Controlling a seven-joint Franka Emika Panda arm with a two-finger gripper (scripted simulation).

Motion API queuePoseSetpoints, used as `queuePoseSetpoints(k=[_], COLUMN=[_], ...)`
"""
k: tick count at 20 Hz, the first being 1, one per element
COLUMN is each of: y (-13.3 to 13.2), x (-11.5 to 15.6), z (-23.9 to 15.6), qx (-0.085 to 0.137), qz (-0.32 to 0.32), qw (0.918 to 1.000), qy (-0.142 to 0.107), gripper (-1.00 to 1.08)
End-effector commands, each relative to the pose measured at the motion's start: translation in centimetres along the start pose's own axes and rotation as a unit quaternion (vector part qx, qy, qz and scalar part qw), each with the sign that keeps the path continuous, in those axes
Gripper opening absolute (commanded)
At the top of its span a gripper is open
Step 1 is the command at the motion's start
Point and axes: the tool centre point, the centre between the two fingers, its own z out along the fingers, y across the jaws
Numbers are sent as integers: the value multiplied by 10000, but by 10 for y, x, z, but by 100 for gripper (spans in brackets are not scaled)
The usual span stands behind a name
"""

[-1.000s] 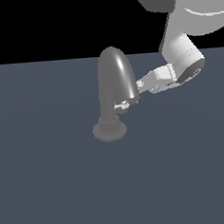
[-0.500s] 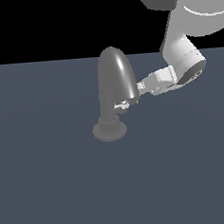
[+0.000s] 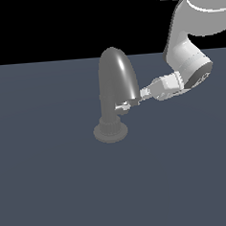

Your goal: Turn on the faucet by rotating a designated handle.

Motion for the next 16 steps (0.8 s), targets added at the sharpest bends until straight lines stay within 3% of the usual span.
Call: queuePoseSetpoints(k=[1,3,4,16], y=[3,4,3,-21], x=[21,25,4,74], z=[0,0,0,1], qx=[-12,-12,3,-11], qz=[100,100,-52,86], qw=[9999,9999,10000,10000], qy=[-46,-46,24,-41], gripper=[-100,-100,-100,-100])
